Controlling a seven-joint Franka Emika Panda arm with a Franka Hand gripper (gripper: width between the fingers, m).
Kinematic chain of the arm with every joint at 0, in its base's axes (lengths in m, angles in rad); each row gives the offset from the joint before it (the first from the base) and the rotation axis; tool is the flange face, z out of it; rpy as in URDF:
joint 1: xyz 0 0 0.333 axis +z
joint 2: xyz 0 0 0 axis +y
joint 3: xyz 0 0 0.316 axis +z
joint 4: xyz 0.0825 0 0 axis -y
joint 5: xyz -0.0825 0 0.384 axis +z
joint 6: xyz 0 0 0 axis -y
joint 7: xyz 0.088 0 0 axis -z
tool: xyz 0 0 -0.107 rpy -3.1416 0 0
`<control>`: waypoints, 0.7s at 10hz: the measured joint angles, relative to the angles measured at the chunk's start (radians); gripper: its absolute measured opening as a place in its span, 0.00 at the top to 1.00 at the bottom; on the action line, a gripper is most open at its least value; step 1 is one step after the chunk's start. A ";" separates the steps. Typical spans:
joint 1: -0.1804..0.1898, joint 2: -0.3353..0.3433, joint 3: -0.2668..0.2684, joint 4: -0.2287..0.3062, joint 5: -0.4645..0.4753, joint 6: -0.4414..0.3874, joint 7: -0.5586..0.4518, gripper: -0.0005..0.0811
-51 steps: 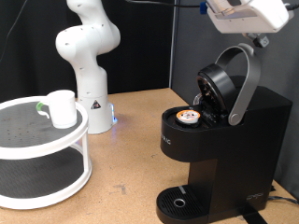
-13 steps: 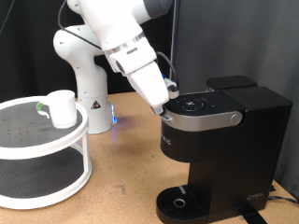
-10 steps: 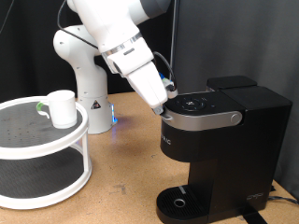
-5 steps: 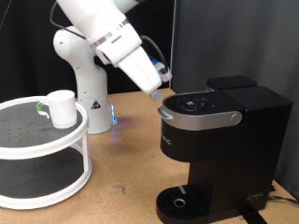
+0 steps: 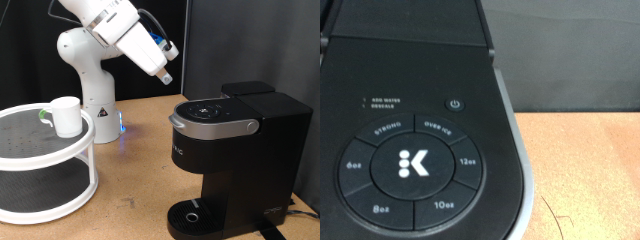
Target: Make a cup of coffee with the keurig machine
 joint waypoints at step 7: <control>-0.065 -0.150 0.024 -0.149 -0.083 0.084 0.114 0.99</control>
